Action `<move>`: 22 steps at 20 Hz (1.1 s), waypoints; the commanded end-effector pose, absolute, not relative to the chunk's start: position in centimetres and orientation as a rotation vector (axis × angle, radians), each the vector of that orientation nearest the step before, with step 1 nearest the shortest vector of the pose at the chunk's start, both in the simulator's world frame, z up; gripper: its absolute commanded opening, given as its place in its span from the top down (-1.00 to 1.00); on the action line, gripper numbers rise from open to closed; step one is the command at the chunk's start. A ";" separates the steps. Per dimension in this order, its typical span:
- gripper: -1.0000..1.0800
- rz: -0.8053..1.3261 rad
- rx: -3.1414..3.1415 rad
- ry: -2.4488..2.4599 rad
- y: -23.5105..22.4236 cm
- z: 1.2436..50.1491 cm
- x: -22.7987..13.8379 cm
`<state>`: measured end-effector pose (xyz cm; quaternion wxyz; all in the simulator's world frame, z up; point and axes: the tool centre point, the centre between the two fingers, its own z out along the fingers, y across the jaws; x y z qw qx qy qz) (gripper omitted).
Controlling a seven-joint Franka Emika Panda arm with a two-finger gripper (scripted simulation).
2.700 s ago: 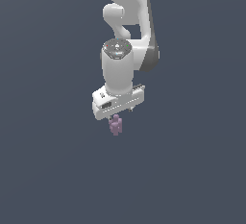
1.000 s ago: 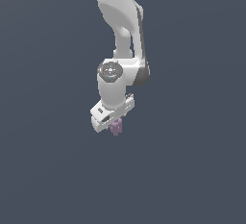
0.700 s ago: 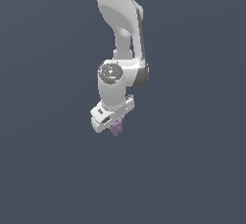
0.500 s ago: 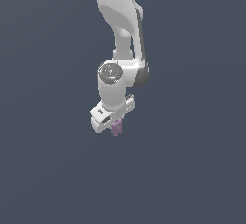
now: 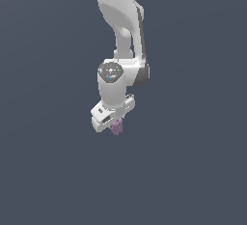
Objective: Pick up the object and move it to a goal position.
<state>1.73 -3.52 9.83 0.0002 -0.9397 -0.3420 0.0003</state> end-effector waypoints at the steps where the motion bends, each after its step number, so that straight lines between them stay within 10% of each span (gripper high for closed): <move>1: 1.00 0.000 -2.952 -1.074 -3.6 10.2 1.4; 22: 1.00 0.000 -2.953 -1.074 -6.1 18.8 -8.1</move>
